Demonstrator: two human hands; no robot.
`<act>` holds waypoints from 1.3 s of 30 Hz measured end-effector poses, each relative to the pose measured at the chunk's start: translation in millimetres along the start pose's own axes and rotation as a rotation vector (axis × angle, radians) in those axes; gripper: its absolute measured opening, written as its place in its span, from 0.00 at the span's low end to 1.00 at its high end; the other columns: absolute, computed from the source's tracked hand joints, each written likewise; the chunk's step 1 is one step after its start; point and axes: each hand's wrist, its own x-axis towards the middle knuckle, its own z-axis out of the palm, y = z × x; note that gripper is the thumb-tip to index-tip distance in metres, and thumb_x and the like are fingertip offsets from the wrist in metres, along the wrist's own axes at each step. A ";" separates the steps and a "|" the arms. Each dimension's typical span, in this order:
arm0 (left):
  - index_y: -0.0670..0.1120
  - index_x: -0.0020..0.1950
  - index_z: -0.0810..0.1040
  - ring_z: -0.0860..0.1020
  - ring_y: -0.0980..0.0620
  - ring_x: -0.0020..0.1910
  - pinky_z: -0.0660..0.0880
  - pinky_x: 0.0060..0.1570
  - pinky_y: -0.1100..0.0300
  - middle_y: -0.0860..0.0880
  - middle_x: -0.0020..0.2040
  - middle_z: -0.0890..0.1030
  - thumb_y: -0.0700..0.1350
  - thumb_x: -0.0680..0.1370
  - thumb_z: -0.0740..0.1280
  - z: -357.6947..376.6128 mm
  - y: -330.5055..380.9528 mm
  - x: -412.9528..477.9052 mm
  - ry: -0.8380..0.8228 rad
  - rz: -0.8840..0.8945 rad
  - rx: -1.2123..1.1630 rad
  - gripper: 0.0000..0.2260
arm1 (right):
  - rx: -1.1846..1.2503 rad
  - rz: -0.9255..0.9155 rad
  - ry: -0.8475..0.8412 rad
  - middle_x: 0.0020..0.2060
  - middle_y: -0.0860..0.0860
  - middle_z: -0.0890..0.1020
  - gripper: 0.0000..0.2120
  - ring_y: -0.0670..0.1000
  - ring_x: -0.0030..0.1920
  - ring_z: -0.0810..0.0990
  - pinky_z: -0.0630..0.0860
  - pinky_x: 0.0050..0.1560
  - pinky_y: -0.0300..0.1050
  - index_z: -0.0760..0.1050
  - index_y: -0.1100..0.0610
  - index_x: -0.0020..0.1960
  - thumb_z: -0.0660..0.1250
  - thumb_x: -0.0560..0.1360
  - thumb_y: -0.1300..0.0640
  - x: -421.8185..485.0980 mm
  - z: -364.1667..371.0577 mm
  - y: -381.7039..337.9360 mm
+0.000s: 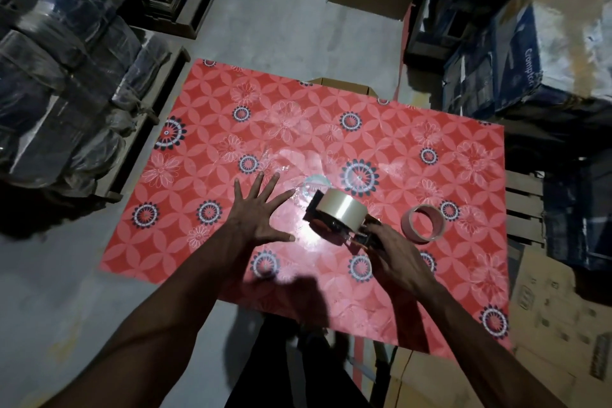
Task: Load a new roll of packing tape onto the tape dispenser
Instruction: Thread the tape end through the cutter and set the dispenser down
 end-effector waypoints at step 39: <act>0.51 0.88 0.49 0.52 0.49 0.87 0.45 0.82 0.33 0.46 0.88 0.54 0.69 0.79 0.64 -7.6 24.1 18.6 -0.029 0.317 -0.068 0.45 | -0.655 -0.046 -0.365 0.48 0.58 0.84 0.22 0.61 0.45 0.84 0.68 0.39 0.50 0.59 0.49 0.79 0.59 0.87 0.53 50.3 -61.5 -95.6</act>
